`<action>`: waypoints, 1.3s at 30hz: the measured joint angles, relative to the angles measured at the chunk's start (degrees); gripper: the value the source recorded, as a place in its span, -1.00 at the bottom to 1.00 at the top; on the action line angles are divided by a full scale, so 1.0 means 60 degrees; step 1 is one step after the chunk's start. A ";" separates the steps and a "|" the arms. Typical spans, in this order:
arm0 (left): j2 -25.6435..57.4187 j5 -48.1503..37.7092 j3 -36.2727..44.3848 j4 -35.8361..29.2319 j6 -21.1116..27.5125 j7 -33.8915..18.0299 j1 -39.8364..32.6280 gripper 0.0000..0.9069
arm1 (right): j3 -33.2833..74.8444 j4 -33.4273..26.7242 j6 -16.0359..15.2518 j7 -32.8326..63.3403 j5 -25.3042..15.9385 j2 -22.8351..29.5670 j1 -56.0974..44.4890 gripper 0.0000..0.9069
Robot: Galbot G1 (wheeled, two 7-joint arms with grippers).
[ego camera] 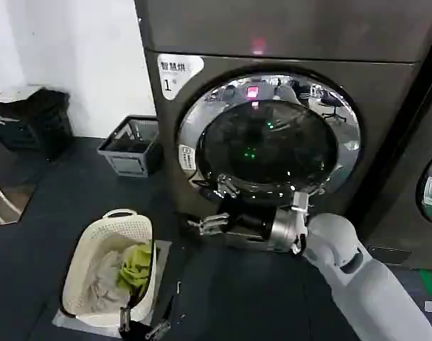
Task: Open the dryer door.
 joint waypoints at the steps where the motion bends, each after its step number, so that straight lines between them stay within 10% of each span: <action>1: 0.0000 -0.0064 0.0018 -0.0059 0.0008 -0.0079 -0.0003 1.00 | 0.0045 -0.0094 0.0165 -0.0114 -0.0211 0.0026 0.0012 1.00; 39: 0.0027 0.0257 -0.0046 -0.0870 0.1317 -0.1031 0.0100 1.00 | -0.1136 -0.6528 0.1704 -0.0377 -0.1897 0.2478 0.2899 1.00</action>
